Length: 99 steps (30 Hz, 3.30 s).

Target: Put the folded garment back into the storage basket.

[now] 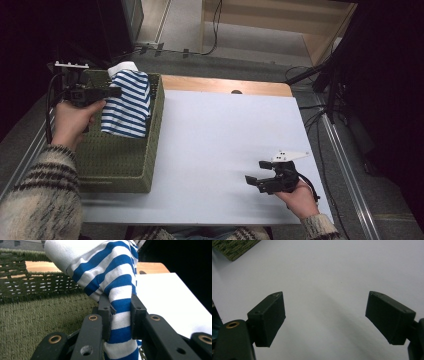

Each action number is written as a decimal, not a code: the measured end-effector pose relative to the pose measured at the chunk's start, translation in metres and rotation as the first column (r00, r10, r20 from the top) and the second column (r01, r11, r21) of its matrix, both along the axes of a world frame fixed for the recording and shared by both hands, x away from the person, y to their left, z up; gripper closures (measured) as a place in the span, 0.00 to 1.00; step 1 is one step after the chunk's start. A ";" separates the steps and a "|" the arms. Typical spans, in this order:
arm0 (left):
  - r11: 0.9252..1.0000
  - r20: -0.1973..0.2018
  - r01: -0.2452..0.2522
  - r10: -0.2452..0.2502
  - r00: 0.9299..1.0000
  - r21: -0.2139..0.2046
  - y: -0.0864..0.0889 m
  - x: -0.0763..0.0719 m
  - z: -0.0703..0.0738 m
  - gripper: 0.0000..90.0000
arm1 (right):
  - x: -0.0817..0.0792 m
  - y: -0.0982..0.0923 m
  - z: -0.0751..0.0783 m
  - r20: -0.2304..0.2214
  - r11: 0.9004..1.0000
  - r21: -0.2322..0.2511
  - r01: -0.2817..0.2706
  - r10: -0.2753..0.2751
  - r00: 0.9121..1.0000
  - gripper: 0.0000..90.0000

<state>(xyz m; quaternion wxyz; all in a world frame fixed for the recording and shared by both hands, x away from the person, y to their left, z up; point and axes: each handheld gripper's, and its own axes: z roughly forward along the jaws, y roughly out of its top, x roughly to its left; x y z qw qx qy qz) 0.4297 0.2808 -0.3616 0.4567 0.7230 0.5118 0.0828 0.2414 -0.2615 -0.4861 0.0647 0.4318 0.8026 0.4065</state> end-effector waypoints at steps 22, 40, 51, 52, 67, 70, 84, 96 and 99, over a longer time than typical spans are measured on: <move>0.999 -0.006 0.028 -0.028 1.000 -0.029 -0.001 0.005 -0.032 0.86 | 0.000 -0.001 0.000 0.001 1.000 -0.005 0.001 -0.001 1.000 0.16; 0.999 -0.084 -0.005 0.009 0.996 0.046 0.002 0.018 -0.067 0.85 | -0.003 -0.002 -0.001 0.000 1.000 -0.007 0.003 -0.003 1.000 0.16; 0.996 -0.098 -0.032 0.040 0.994 0.080 0.004 0.021 -0.076 0.82 | -0.003 -0.002 -0.001 -0.004 1.000 -0.009 0.001 -0.001 1.000 0.16; 0.996 -0.100 -0.035 0.043 0.994 0.083 0.004 0.022 -0.076 0.81 | -0.003 -0.002 -0.001 -0.004 1.000 -0.009 0.001 -0.001 1.000 0.16; 0.990 -0.096 -0.105 0.114 0.989 0.093 0.010 0.023 -0.076 0.45 | -0.004 -0.002 -0.001 -0.001 1.000 -0.010 -0.005 0.005 1.000 0.16; 0.989 -0.093 -0.113 0.122 0.988 0.096 0.011 0.023 -0.076 0.44 | -0.004 -0.002 -0.002 -0.002 1.000 -0.013 -0.008 0.008 1.000 0.16; 0.992 -0.059 -0.069 0.076 0.995 0.109 0.007 0.017 -0.068 0.41 | -0.004 -0.002 -0.002 -0.003 1.000 -0.016 -0.007 0.007 1.000 0.16; 0.998 -0.025 0.002 0.000 1.000 0.059 -0.001 0.006 -0.044 0.41 | -0.004 0.000 -0.002 -0.007 1.000 -0.018 -0.009 0.009 1.000 0.16; 0.998 -0.020 0.029 -0.028 0.999 0.062 -0.005 0.001 -0.038 0.41 | -0.004 0.000 -0.002 -0.008 1.000 -0.019 -0.008 0.008 1.000 0.16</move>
